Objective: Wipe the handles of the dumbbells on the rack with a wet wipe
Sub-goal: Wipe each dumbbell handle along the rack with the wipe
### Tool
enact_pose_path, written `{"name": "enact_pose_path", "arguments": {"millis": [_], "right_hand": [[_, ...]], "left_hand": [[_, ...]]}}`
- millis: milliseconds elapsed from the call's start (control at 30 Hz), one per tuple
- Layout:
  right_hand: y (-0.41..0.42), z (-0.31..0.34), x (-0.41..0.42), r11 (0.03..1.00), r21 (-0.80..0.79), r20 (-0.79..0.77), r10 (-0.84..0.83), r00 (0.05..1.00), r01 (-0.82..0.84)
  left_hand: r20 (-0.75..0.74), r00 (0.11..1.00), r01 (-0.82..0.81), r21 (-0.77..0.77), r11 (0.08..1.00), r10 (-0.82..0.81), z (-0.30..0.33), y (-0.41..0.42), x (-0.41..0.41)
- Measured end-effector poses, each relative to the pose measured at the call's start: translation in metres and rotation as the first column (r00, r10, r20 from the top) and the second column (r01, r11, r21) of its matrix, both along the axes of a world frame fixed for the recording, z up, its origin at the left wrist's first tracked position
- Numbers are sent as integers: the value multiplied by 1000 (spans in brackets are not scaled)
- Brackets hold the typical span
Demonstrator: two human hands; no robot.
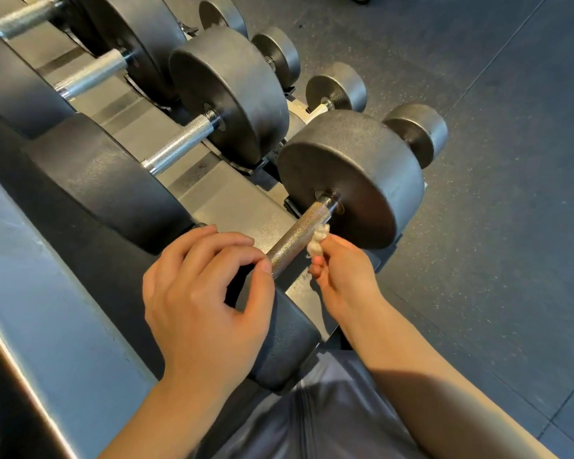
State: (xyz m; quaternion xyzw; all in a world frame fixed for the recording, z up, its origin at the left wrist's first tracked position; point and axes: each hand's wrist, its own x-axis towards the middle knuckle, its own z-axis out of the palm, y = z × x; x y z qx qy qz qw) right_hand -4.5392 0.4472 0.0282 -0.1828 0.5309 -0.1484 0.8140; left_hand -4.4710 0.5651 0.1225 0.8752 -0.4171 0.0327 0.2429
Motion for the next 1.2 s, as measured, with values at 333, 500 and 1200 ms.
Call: {"name": "enact_pose_path", "arguments": {"millis": [333,500,1200], "right_hand": [[22,4,-8,687,-184,-152,686,711,-702],[3,-13,-2,918,261,143,269,952,-299],[11,19,-13,683,-173,-53,713,699,-710]], "left_hand": [[-14,1000,-12,15,1000,12,1,0,0],[-39,999,-14,12,1000,15,1,0,-1],[-245,958,-230,-351,908,148,-3,0,-6]]}}
